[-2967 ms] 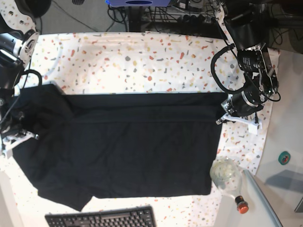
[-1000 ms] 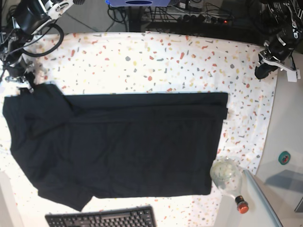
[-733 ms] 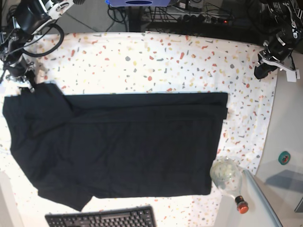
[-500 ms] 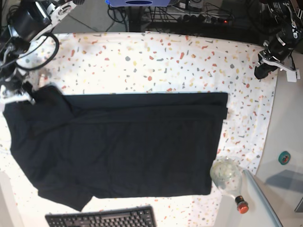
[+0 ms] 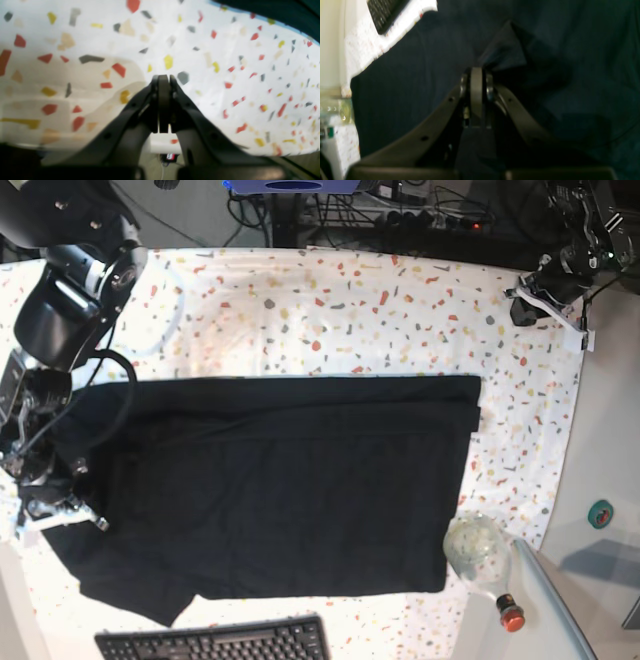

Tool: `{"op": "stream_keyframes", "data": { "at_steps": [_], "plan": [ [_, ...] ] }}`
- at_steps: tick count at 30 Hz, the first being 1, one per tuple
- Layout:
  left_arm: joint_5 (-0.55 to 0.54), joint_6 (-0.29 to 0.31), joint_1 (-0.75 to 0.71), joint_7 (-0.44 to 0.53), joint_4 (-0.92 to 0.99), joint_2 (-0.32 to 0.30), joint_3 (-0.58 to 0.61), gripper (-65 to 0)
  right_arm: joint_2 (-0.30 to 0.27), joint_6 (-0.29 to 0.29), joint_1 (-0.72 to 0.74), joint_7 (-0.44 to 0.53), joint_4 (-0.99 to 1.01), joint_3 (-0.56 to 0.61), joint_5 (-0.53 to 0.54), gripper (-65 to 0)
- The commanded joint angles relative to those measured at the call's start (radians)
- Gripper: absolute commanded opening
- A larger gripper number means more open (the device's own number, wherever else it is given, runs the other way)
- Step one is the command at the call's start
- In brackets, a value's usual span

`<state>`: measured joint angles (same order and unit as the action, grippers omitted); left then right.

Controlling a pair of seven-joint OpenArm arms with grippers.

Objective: Layout the t-shirt on the table in an organized manner, then fold the t-shirt properly
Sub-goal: 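Reach both grippers down and grasp the folded edge's two corners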

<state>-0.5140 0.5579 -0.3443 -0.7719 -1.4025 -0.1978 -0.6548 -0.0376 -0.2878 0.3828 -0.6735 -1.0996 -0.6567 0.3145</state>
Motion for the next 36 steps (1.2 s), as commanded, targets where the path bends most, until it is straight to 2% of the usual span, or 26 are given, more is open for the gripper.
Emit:
{"op": "stream_keyframes", "data": {
  "at_steps": [1,8,10,14,16,18,19,23,26,29,33,36],
  "plan": [
    [-0.005,0.009,-0.003,0.013,-0.021,-0.002,-0.020,-65.0,-0.026,0.003,0.029,0.034,0.022,0.012,0.010,-65.0],
    [-0.004,0.009,-0.005,0.013,-0.021,-0.004,-0.026,-65.0,-0.054,0.003,0.107,0.283,0.217,0.025,0.010,-65.0],
    [-0.004,0.009,-0.005,0.013,-0.019,-0.004,-0.026,-65.0,-0.060,0.003,0.137,0.317,0.256,0.025,0.008,-65.0],
    [-0.004,0.009,-0.005,0.013,-0.016,-0.007,-0.026,-65.0,-0.094,0.003,0.173,0.320,0.286,0.025,0.008,-64.2],
    [-0.004,0.009,-0.003,0.013,-0.014,-0.004,-0.026,-65.0,-0.101,0.003,0.169,0.312,0.279,0.025,0.008,-44.4],
    [-0.005,0.009,-0.002,0.013,-0.011,-0.004,-0.026,-65.0,-0.124,0.000,0.153,0.248,0.261,0.025,0.012,-26.1],
    [-0.005,0.009,-0.002,0.013,-0.011,-0.002,-0.026,-65.0,-0.135,-0.001,0.140,0.215,0.244,0.024,0.015,-21.6],
    [-0.011,0.009,0.007,0.013,-0.011,0.005,-0.026,-36.9,-0.134,-0.003,0.054,0.130,0.086,0.013,0.016,-20.0],
    [-0.011,0.009,0.037,0.052,-0.008,0.042,-0.033,-24.2,-0.103,-0.003,-0.086,0.067,-0.126,0.013,0.085,-19.8],
    [-0.011,0.009,0.064,0.144,0.025,0.090,-0.029,-17.1,-0.086,-0.003,-0.279,0.042,-0.328,0.016,0.245,-19.8],
    [-0.011,0.009,0.138,0.188,0.113,0.142,-0.024,-16.5,-0.089,-0.003,-0.465,0.044,-0.445,0.019,0.437,-19.8],
    [-0.004,0.009,0.189,0.190,0.188,0.140,-0.024,-16.5,-0.094,-0.003,-0.523,0.044,-0.459,0.015,0.481,-19.8]
  ]
}}
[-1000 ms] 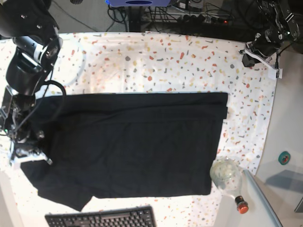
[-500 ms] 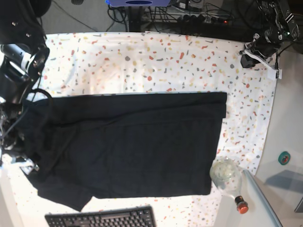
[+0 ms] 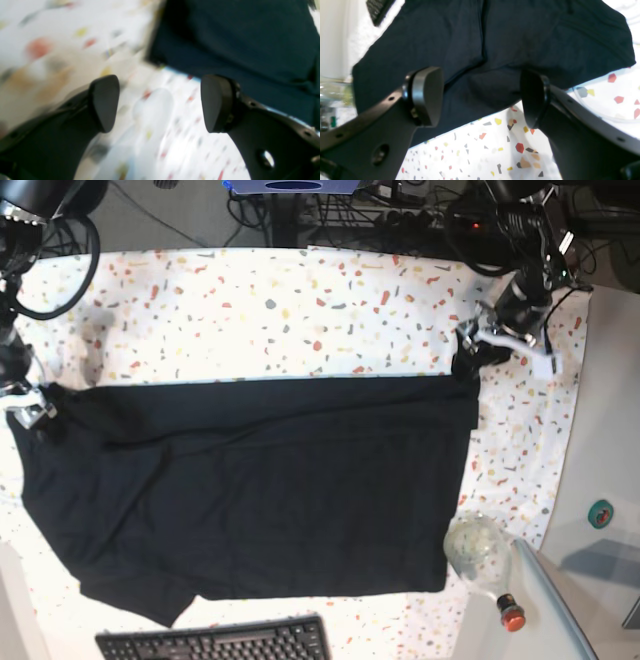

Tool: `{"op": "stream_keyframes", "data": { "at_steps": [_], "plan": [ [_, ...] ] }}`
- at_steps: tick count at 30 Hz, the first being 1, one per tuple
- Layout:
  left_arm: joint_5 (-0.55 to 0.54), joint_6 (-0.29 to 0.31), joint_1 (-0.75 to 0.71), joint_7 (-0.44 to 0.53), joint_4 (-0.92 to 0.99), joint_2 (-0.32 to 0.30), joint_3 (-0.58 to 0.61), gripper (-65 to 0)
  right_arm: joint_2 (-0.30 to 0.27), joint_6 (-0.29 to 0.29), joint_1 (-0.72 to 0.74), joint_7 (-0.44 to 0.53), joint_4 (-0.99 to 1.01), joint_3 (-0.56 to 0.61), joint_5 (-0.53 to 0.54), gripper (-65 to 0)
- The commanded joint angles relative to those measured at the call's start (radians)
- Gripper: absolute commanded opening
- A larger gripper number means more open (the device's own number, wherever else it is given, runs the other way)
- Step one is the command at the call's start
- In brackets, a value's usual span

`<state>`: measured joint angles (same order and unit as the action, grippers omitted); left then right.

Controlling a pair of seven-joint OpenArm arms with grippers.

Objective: Layout the t-shirt on the table in an organized manner, then fold the t-shirt properly
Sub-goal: 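Reach both grippers down and grasp the folded edge's two corners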

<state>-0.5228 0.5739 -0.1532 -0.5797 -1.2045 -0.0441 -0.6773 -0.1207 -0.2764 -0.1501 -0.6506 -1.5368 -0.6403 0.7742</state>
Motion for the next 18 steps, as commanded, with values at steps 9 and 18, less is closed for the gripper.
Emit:
{"op": "stream_keyframes", "data": {
  "at_steps": [9,18],
  "plan": [
    [-0.003,-0.012,0.000,-0.130,-0.154,-0.027,-0.003,-58.6,-0.024,-0.014,-0.016,0.021,-0.011,-0.003,0.021,-19.8],
    [0.005,-0.157,0.091,-0.156,-0.097,-0.010,-0.003,-65.0,-0.020,-0.014,-0.012,0.021,-0.011,0.000,0.021,-19.8]
  ]
}}
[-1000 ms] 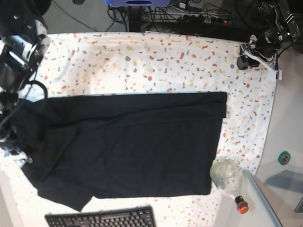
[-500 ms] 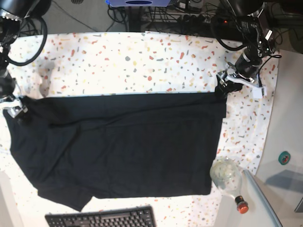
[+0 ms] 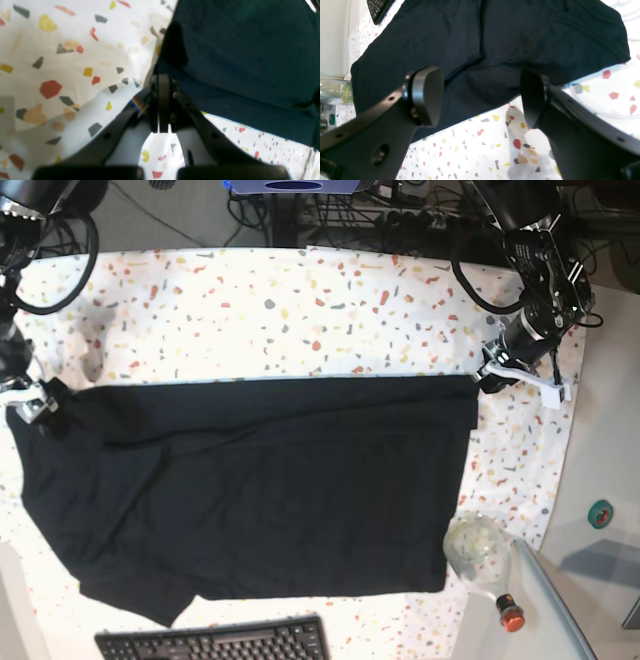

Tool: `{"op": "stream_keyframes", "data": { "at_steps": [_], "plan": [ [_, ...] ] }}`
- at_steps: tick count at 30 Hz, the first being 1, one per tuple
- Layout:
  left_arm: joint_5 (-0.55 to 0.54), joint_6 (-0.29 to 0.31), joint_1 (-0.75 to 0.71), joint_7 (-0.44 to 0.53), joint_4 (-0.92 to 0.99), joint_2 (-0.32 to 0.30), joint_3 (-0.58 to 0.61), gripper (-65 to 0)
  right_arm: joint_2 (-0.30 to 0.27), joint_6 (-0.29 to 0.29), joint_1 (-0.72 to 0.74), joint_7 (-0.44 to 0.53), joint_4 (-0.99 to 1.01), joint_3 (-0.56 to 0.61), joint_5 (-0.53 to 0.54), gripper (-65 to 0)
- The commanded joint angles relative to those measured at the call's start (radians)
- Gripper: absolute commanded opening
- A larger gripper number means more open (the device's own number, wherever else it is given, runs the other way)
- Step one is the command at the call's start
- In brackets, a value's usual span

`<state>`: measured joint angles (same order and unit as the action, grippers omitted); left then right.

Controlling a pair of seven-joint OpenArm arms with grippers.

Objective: Layout the t-shirt on the table in an organized manner, then fold the t-shirt properly
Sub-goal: 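Reach both grippers down and grasp the folded edge's two corners, then pull the grasped corners apart to tension the folded edge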

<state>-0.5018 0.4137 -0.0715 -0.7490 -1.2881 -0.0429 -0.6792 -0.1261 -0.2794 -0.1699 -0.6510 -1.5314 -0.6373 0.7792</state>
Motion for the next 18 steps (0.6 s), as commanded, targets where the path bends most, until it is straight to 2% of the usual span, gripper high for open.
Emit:
{"op": "stream_keyframes", "data": {
  "at_steps": [1,9,18],
  "plan": [
    [-0.016,0.001,0.009,0.016,-0.006,-0.010,-0.001,-65.0,-0.014,-0.011,0.008,0.021,-0.016,-0.005,0.016,-19.8],
    [-0.014,0.001,0.048,0.013,0.018,-0.010,0.002,-65.0,-0.014,-0.011,0.007,0.021,-0.016,-0.006,0.016,-19.8],
    [-0.014,0.000,0.161,0.018,0.156,-0.010,0.098,-65.0,-0.016,-0.011,0.007,0.021,-0.016,-0.006,0.016,-19.8]
  ]
}}
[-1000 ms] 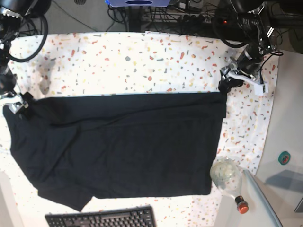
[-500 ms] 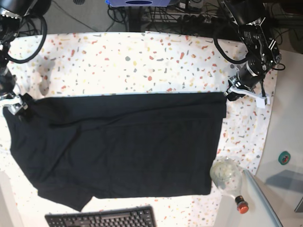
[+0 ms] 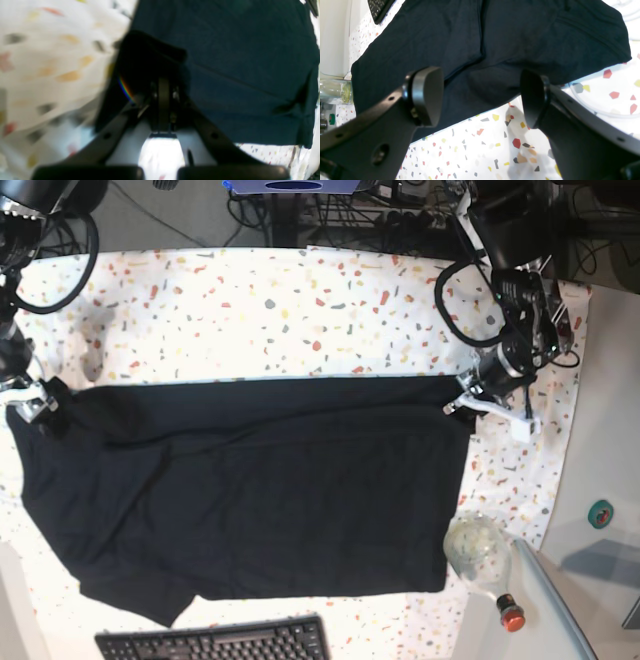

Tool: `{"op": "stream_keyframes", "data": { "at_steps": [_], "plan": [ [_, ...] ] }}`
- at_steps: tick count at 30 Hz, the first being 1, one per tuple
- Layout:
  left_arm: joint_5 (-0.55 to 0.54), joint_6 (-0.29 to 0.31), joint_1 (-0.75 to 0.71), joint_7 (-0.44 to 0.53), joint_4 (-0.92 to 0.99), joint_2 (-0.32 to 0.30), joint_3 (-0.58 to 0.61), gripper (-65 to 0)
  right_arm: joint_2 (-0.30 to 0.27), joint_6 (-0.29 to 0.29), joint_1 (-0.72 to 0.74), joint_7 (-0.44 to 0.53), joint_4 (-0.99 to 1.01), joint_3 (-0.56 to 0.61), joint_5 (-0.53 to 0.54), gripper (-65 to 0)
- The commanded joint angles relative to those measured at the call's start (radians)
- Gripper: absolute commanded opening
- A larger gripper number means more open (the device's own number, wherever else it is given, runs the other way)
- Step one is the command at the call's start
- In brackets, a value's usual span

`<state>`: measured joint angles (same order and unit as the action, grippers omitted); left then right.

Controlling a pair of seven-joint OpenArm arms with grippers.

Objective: Layout the t-shirt on the table in an organized manner, then fold the t-shirt properly
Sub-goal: 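Pull the grasped corners apart to tension the folded edge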

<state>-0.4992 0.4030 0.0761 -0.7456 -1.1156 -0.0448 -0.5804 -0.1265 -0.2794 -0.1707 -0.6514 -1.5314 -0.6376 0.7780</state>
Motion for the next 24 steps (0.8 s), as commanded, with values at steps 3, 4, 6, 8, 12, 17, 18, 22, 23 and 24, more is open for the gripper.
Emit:
{"op": "stream_keyframes", "data": {
  "at_steps": [3,4,6,8,12,17,18,22,23,24],
  "plan": [
    [-0.020,0.010,0.052,0.014,0.013,0.000,0.000,-65.0,-0.017,-0.011,0.007,0.022,-0.016,-0.006,0.018,-19.8],
    [-0.019,0.010,0.064,0.014,0.013,0.009,0.000,-65.0,-0.017,-0.011,0.006,0.022,-0.016,-0.006,0.018,-19.8],
    [-0.017,-0.006,0.084,0.014,0.013,0.013,0.000,-65.0,-0.017,-0.011,0.006,0.022,-0.016,-0.006,0.018,-19.8],
    [-0.017,-0.066,0.103,0.014,0.022,0.013,0.001,-65.0,-0.017,-0.011,0.004,0.022,-0.008,-0.006,0.018,-19.8],
    [-0.017,-0.092,0.124,0.016,0.059,0.010,0.001,-65.0,-0.017,-0.011,0.004,0.022,0.018,-0.006,0.018,-19.8],
    [-0.052,-0.089,0.049,0.008,-0.047,-0.014,-0.008,-65.0,-0.015,-0.011,-0.028,0.018,-0.001,-0.006,0.018,-19.8],
    [-0.077,-0.089,-0.002,0.011,-0.106,-0.023,-0.008,-65.0,-0.012,-0.011,-0.045,0.022,-0.021,-0.006,0.018,-19.8],
    [-0.178,-0.089,-0.170,0.044,-0.218,-0.076,-0.006,-65.0,0.018,-0.011,-0.106,0.023,-0.064,-0.008,0.021,-19.8],
    [-0.198,-0.089,-0.197,0.067,-0.220,-0.086,-0.006,-65.0,0.029,-0.011,-0.112,0.025,-0.065,-0.008,0.021,-19.8],
    [-0.212,-0.089,-0.215,0.085,-0.218,-0.091,-0.006,-65.0,0.035,-0.011,-0.114,0.025,-0.065,-0.008,0.021,-19.8]
  ]
}}
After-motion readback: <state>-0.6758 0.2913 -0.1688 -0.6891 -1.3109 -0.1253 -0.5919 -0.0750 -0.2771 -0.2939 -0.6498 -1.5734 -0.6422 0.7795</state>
